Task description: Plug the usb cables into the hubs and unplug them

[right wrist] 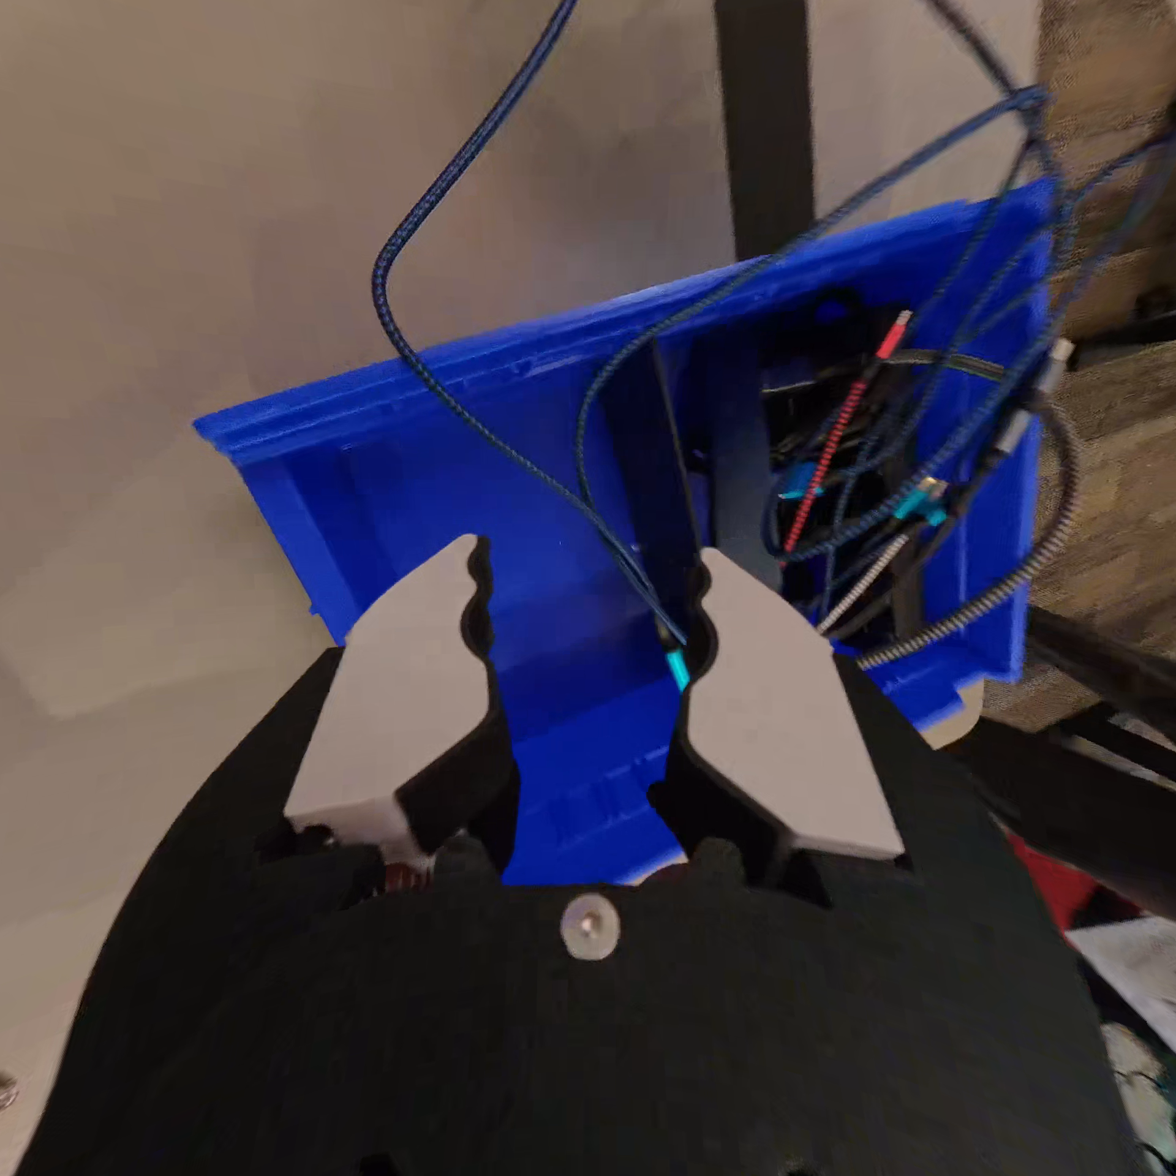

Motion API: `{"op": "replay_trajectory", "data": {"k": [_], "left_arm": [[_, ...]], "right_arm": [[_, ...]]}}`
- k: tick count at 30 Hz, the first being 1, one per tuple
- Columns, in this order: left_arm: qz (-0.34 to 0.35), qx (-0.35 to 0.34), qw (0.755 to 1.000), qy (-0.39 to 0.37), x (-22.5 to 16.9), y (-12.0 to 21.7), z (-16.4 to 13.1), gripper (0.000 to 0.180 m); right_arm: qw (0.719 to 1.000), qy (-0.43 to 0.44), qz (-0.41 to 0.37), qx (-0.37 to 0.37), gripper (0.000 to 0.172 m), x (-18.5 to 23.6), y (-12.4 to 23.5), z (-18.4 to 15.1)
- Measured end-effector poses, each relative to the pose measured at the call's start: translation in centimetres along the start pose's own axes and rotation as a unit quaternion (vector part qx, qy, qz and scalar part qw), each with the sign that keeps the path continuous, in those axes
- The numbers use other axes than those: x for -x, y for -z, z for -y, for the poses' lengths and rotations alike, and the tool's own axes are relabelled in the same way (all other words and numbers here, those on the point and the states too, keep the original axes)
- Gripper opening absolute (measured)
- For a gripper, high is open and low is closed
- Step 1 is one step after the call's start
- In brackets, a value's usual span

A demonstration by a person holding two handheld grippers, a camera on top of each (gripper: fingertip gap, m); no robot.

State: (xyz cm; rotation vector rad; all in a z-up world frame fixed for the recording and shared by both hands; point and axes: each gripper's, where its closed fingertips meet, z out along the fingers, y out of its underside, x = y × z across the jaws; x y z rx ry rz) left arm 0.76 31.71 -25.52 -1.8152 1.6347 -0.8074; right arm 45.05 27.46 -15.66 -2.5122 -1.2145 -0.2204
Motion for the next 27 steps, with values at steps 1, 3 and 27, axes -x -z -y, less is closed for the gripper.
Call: {"op": "replay_trajectory", "data": {"k": [1,3,27], "left_arm": [[0.0,0.001,1.0,-0.001,-0.1,0.0,0.0,0.064],[0.002,0.002,1.0,-0.002,-0.2,0.0,-0.1,0.064],[-0.001,0.008,1.0,-0.002,-0.1,0.1,-0.5,0.065]], "right_arm": [[1.0,0.005,0.003,0.001,0.046,0.3,-1.0,0.3],[1.0,0.006,0.001,-0.018,0.017,0.3,-2.4,1.2],[0.873,-0.473,0.112,0.029,0.004,-10.9,-8.4,-5.7]]}}
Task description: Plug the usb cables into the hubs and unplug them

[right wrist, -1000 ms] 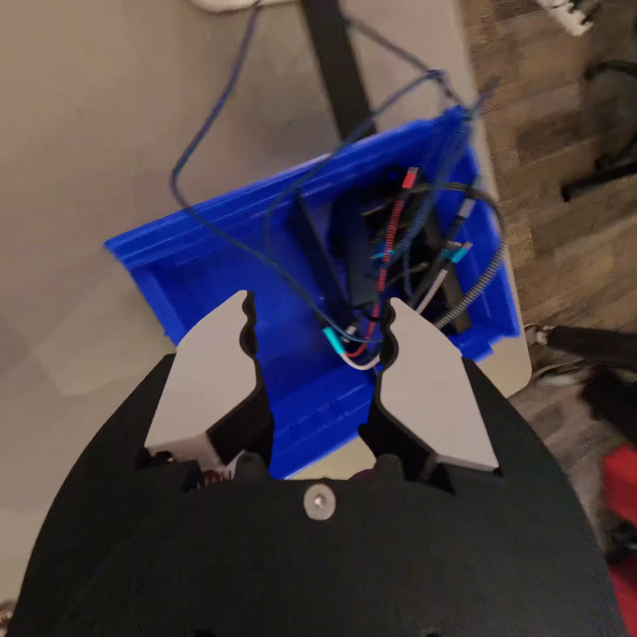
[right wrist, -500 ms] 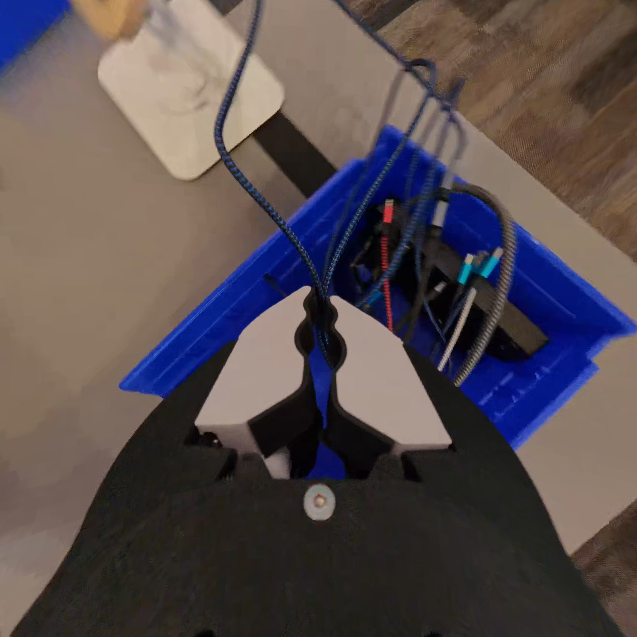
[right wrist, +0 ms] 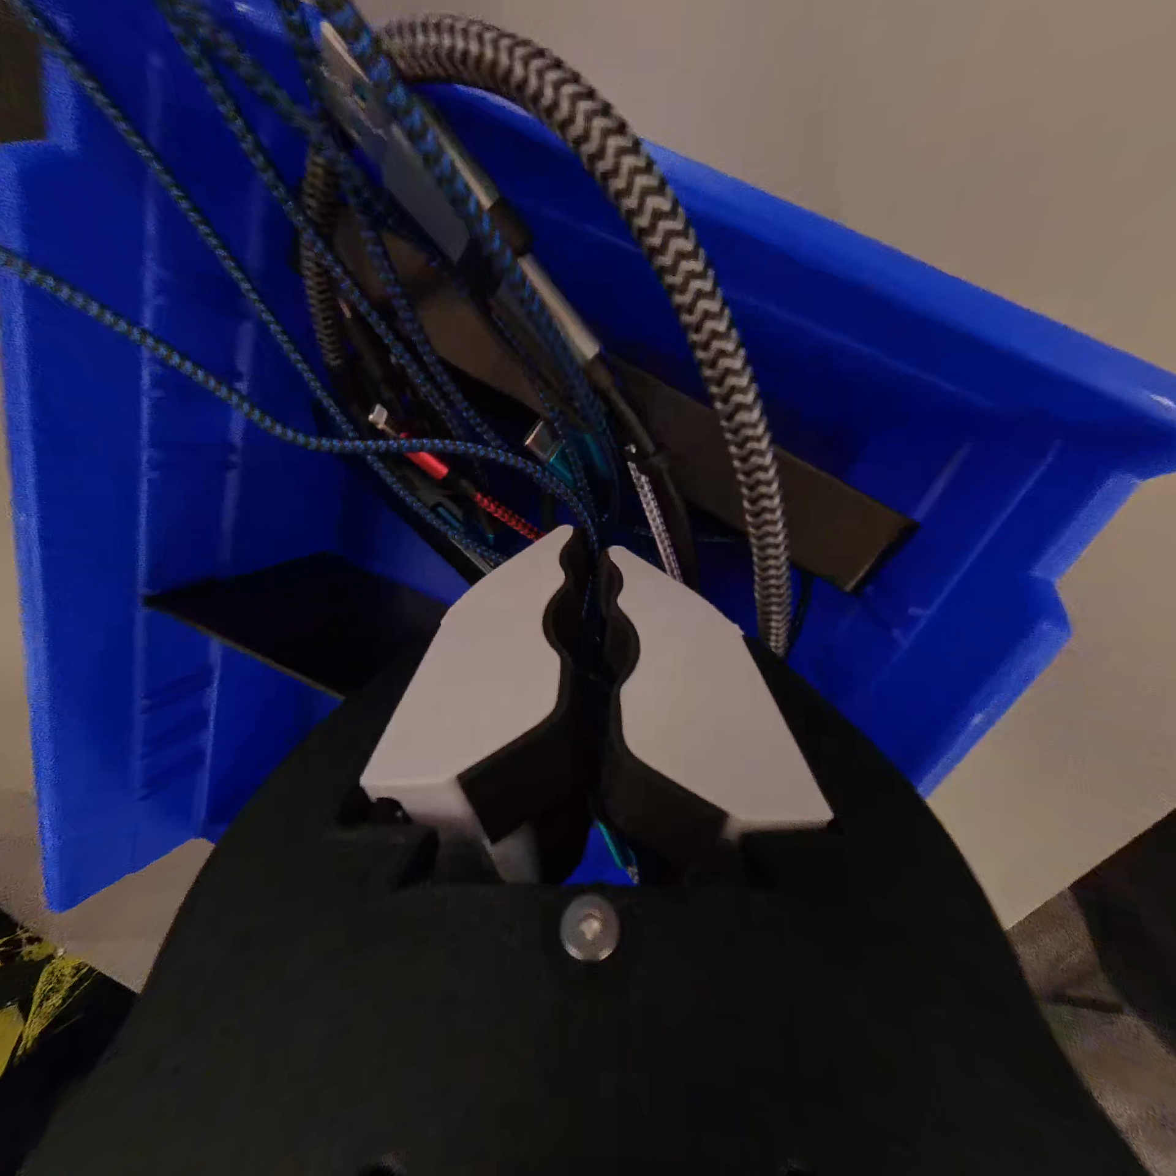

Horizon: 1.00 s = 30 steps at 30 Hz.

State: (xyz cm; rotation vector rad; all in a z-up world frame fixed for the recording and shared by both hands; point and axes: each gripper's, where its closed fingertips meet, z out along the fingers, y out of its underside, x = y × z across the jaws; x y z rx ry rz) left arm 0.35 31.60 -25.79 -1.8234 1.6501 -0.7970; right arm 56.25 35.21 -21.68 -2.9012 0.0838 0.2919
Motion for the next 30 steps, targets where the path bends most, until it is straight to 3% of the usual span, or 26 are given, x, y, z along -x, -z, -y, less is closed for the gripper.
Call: {"op": "replay_trajectory", "data": {"k": [3,6,8,11,14,20,26,30], "left_arm": [[-0.004,0.001,1.0,0.003,0.0,0.0,0.0,0.066],[-0.002,0.003,1.0,-0.004,-0.1,0.0,-0.1,0.066],[0.0,0.006,1.0,-0.005,-0.1,0.0,-0.2,0.066],[-0.004,0.004,1.0,0.0,0.0,0.1,-0.2,0.066],[-0.004,0.004,1.0,0.005,0.1,0.0,-0.2,0.066],[0.011,0.004,1.0,0.001,0.4,0.0,0.0,0.071],[0.019,-0.009,1.0,0.005,0.4,0.2,0.7,0.073],[0.03,-0.025,0.999,0.001,0.3,0.7,1.8,0.076]], "right_arm": [[0.998,0.008,-0.049,0.043,0.004,-1.2,-1.5,-0.6],[0.974,0.06,-0.149,0.157,0.004,-2.7,-3.6,-3.0],[0.966,0.081,-0.18,0.168,0.003,-2.7,-3.6,-2.6],[0.97,0.079,-0.162,0.161,0.003,-2.7,-3.1,-2.6],[0.97,0.114,-0.168,0.135,0.019,-2.2,-1.8,-2.3],[0.972,0.144,-0.181,0.037,0.077,-0.5,2.8,-1.3],[0.957,0.171,-0.194,-0.129,0.071,2.4,7.4,-1.4],[0.935,0.199,-0.114,-0.271,0.065,8.4,10.1,-2.4]]}}
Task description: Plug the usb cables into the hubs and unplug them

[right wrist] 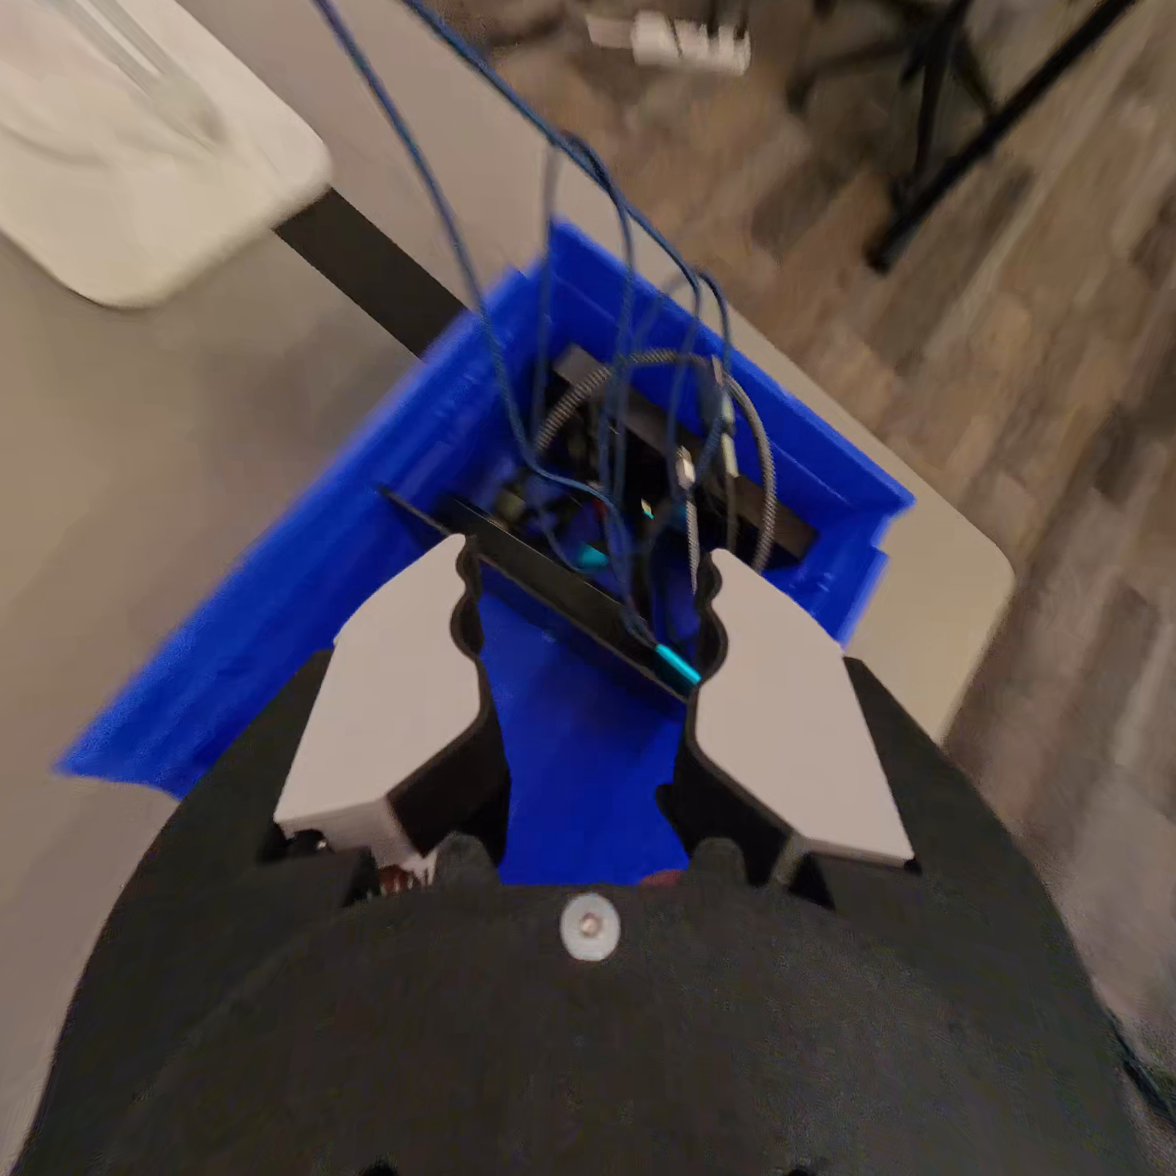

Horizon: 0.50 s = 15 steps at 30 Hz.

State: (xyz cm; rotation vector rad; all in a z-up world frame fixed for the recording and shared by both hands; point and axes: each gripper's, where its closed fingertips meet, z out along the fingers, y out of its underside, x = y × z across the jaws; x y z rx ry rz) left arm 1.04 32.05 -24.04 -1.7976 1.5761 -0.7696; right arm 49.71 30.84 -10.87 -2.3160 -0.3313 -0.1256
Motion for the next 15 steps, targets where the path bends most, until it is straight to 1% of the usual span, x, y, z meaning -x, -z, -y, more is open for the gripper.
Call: {"op": "replay_trajectory", "data": {"k": [3,5,7,9,11,13,15], "left_arm": [[0.005,-0.02,1.0,0.006,-0.3,0.3,1.0,0.08],[0.002,-0.035,0.999,0.012,-0.8,0.4,1.7,0.081],[-0.002,-0.045,0.999,0.008,-1.6,0.5,2.4,0.082],[-0.004,-0.054,0.999,-0.001,-2.5,0.4,3.1,0.082],[-0.006,-0.06,0.998,-0.011,-3.3,0.4,3.7,0.083],[-0.01,-0.068,0.998,-0.015,-4.1,0.4,4.2,0.083],[-0.013,-0.076,0.997,-0.018,-4.8,0.4,4.6,0.083]], "right_arm": [[0.988,-0.005,0.081,-0.13,0.069,5.5,2.8,2.4],[0.968,0.001,0.14,-0.207,0.072,9.7,4.9,3.6],[0.941,-0.001,0.199,-0.273,0.075,14.1,6.7,4.5],[0.908,-0.001,0.271,-0.319,0.072,18.9,8.3,5.0],[0.879,-0.004,0.326,-0.349,0.072,22.9,9.3,5.2],[0.843,-0.017,0.378,-0.383,0.072,26.2,10.5,5.5],[0.821,-0.024,0.409,-0.398,0.073,28.7,11.1,5.5]]}}
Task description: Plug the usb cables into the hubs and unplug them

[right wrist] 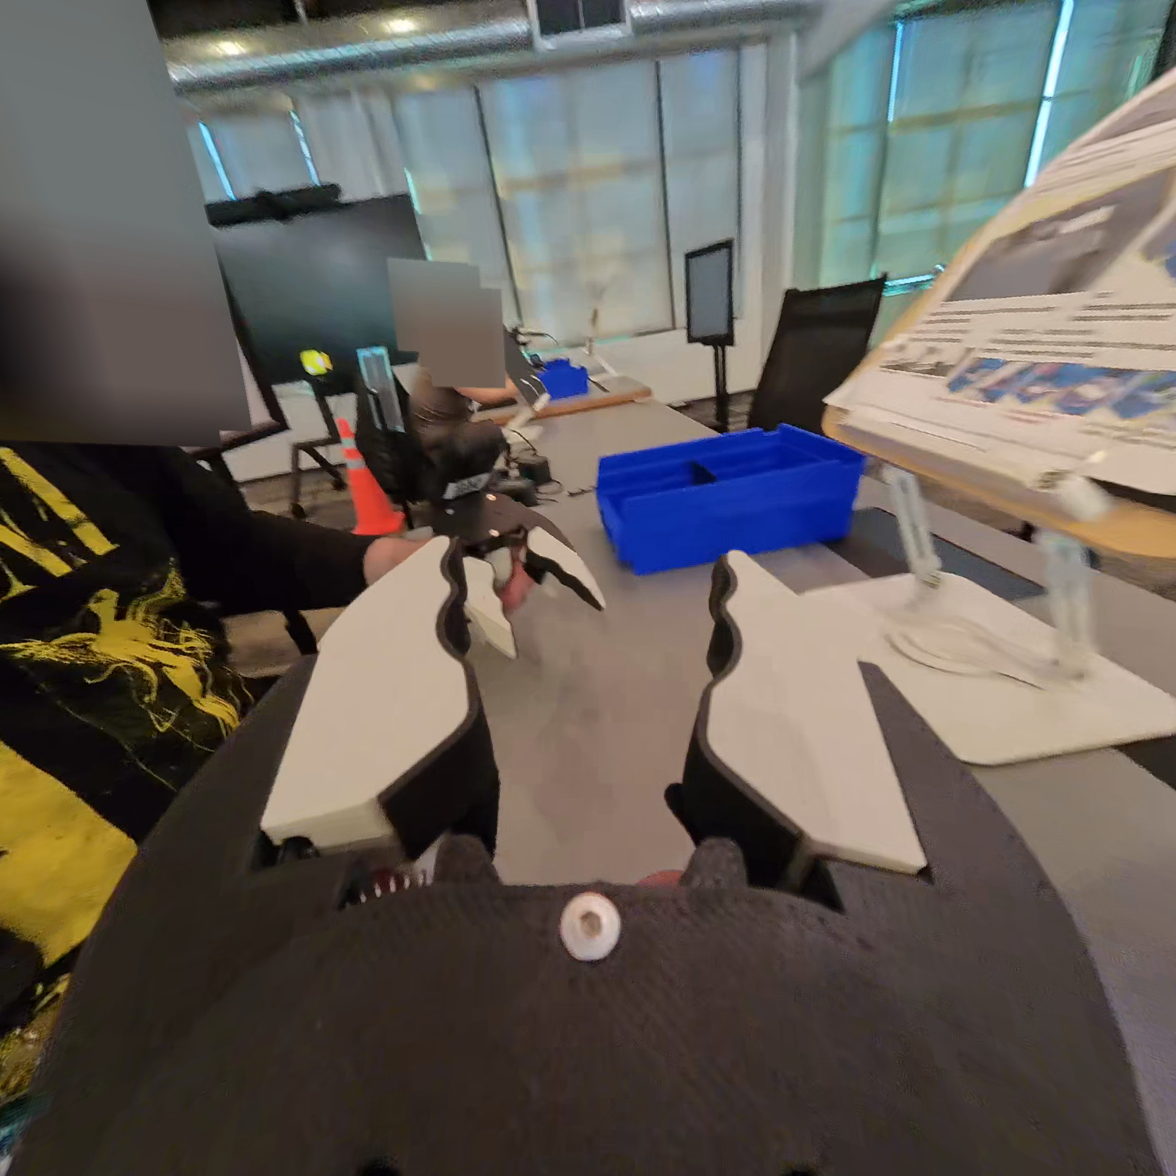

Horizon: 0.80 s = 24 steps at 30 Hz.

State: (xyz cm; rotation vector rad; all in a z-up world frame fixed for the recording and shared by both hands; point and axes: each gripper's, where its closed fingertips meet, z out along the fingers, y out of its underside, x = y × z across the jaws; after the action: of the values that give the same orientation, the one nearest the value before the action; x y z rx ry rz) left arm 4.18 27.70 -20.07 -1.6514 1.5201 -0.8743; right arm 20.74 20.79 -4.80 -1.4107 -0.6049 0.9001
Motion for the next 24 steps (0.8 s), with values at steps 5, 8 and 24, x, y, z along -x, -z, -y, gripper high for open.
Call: {"op": "replay_trajectory", "data": {"k": [5,8,24], "left_arm": [[-0.005,-0.02,1.0,-0.003,-1.1,0.1,1.0,0.083],[-0.009,-0.03,0.999,-0.01,-1.6,0.2,1.5,0.079],[-0.001,-0.076,0.996,-0.039,-3.5,0.4,3.6,0.079]], "right_arm": [[0.998,-0.014,0.043,-0.041,0.075,2.8,-2.7,-1.5],[0.996,-0.014,0.073,-0.051,0.059,4.4,-4.0,-2.5],[0.986,0.026,0.133,-0.094,0.066,8.6,-5.9,-3.3]]}}
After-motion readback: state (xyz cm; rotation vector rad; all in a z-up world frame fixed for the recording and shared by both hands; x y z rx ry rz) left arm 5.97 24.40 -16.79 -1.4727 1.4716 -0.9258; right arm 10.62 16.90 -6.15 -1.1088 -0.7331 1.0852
